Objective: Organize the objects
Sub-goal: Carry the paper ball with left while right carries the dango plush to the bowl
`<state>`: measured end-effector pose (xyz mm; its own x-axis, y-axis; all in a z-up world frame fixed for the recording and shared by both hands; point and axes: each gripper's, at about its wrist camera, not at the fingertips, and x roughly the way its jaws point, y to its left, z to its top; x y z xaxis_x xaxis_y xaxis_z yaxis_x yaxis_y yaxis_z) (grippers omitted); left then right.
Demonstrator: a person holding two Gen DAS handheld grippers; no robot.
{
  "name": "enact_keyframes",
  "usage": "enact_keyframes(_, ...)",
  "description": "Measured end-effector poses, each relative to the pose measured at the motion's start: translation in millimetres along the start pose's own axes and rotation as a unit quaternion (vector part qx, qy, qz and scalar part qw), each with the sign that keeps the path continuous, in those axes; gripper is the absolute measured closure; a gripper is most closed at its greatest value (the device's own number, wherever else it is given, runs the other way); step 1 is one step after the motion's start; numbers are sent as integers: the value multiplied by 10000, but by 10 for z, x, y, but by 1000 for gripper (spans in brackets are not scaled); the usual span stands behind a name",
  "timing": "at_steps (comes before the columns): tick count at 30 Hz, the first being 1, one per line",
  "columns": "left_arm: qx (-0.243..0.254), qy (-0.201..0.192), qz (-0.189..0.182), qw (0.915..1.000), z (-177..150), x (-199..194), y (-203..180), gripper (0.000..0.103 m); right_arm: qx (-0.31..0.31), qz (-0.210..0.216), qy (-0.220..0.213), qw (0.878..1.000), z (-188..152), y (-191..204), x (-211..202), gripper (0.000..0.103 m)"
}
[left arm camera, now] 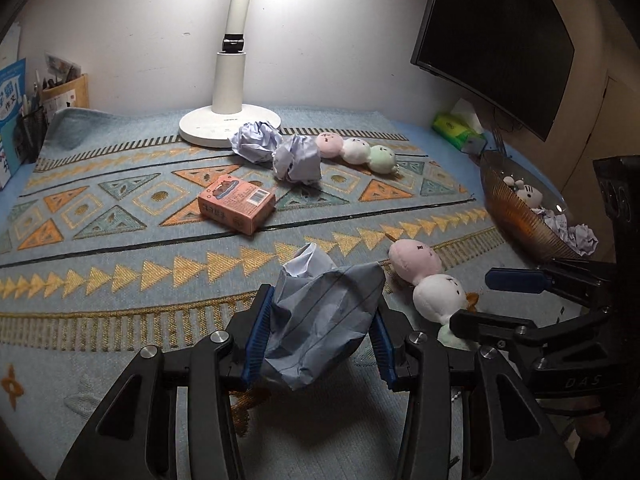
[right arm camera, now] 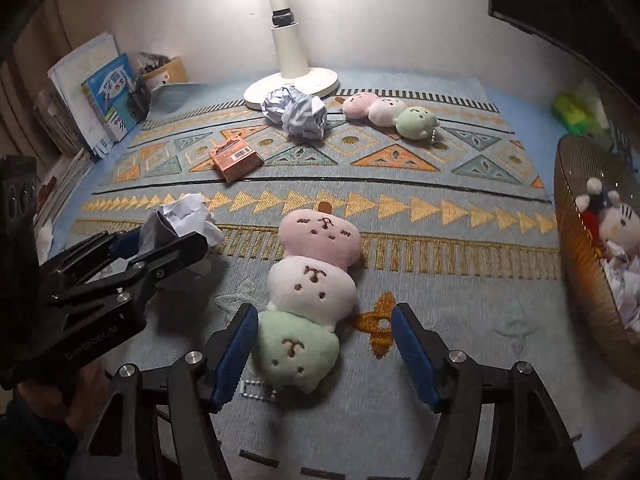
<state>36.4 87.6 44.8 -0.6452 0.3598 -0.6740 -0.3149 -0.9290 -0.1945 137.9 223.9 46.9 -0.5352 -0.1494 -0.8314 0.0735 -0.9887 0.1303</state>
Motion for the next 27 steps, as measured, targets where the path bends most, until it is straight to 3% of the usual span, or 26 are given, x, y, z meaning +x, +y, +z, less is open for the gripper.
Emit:
enact_keyframes(6,50,-65,129,9999,-20,8,-2,61,219,-296,-163,9992,-44,269,80,36)
enact_keyframes(9,-38,-105,299,9995,-22,1,43,61,150,-885,-319,9955,-33,380,108,36)
enact_keyframes(13,-379,-281,243,9986,-13,-59,175,61,170,-702,-184,9972,-72,366,225,36)
enact_keyframes(15,-418,-178,93,9989,-10,-27,198,61,240,-705,-146,9971,-116,353,278,40)
enact_keyframes(17,-389,-156,125,9990,-10,-9,175,61,293,-670,-309,9968,-148,364,255,55)
enact_keyframes(22,-175,-185,265,9993,-18,-16,84,61,326,-867,-684,9933,-124,383,79,57)
enact_keyframes(27,-19,-245,237,9994,64,-62,-70,61,600,-935,-1215,9864,-19,151,-335,57)
